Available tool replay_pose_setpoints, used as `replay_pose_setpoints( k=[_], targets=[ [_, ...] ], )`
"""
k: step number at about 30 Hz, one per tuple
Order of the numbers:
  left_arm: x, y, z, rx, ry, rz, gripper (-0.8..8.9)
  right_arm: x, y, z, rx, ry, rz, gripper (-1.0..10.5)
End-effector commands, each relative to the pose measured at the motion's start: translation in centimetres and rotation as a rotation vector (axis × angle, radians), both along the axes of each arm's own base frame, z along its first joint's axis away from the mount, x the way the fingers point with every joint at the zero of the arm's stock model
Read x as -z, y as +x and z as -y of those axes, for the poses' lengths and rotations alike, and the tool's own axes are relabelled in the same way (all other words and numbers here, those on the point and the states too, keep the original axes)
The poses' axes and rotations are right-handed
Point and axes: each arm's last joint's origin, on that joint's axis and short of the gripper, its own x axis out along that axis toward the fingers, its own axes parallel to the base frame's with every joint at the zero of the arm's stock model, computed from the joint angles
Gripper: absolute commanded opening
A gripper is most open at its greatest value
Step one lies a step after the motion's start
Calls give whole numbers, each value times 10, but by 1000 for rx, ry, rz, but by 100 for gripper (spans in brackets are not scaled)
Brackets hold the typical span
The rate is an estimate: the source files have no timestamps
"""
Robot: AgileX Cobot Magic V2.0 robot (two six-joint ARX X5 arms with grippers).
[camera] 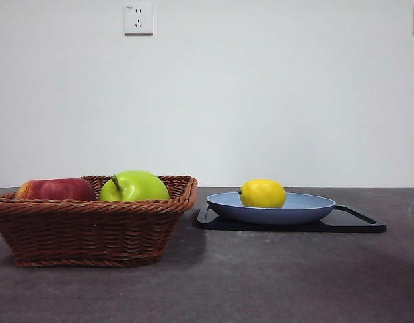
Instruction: Take the lemon from the basket,put the lemon in the plate,hand out the plate
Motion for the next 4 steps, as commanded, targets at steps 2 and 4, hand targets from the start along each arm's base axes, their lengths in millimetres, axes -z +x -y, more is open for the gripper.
replay_pose_setpoints(
  k=[2,4],
  targets=[
    [3,0,0,-8,-10,2,8,1,0,0,3,8,-8,3],
    [3,0,0,-8,-10,2,8,1,0,0,3,8,-8,3]
  ],
)
